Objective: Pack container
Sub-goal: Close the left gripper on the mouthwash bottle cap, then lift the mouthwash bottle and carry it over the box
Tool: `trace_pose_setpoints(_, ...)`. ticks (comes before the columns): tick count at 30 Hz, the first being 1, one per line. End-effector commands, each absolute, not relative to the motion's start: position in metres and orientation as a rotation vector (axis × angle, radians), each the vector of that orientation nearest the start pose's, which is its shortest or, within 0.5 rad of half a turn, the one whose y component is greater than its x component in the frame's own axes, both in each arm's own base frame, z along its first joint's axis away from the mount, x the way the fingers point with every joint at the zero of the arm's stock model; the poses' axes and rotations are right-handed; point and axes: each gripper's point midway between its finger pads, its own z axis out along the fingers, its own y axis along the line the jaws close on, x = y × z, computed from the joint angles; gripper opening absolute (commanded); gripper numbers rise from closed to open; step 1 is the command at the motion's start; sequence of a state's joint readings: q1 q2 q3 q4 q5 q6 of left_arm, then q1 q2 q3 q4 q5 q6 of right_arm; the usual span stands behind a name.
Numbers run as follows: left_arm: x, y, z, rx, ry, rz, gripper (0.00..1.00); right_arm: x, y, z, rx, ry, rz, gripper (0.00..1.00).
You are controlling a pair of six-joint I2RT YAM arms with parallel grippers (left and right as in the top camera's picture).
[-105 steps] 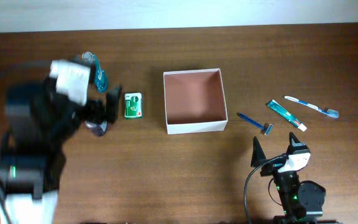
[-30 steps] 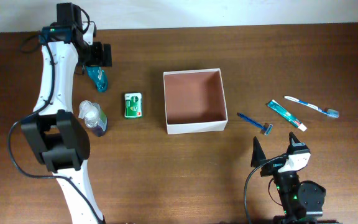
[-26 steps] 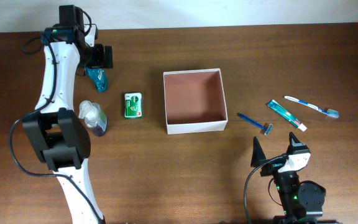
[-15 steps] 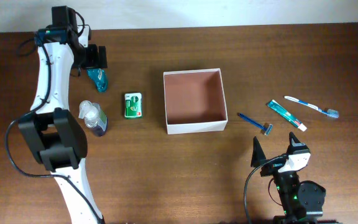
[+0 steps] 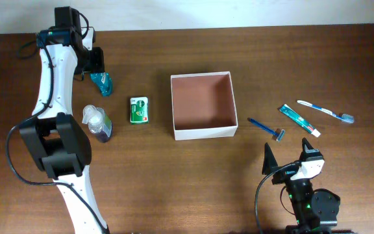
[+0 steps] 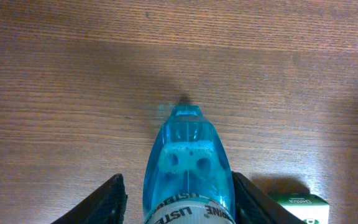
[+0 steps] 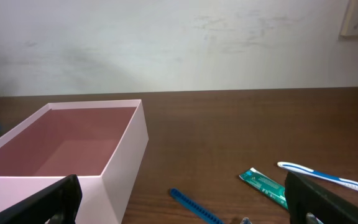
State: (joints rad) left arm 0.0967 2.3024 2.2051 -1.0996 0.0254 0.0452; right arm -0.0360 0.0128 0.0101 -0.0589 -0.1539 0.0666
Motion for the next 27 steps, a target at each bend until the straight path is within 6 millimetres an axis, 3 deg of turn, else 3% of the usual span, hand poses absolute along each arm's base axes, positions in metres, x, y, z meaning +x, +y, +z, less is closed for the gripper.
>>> trace_pose_setpoints(1,0.535,0.050,0.111,-0.063,2.779,0.007,0.54,0.245,0.015,0.160,-0.030,1.634,0.133,0.99)
trace_pose_setpoints(7,0.532,0.049,0.110,-0.064,2.791,0.006,0.45,0.245,0.015,0.160,-0.030,1.634,0.133,0.99)
trace_pose_setpoints(15,0.528,0.049,0.108,-0.065,2.810,0.003,0.22,0.245,0.015,0.160,-0.030,1.634,0.133,0.98)
trace_pose_setpoints(19,0.530,0.049,0.111,-0.064,2.800,0.003,0.20,0.245,0.015,0.160,-0.030,1.634,0.133,0.99)
trace_pose_setpoints(23,0.537,0.038,0.126,-0.045,2.759,-0.086,0.18,0.245,0.015,0.160,-0.030,1.634,0.133,0.99)
trace_pose_setpoints(27,0.548,0.019,0.163,-0.003,2.669,-0.230,0.14,0.245,0.015,0.160,-0.030,1.634,0.133,0.99)
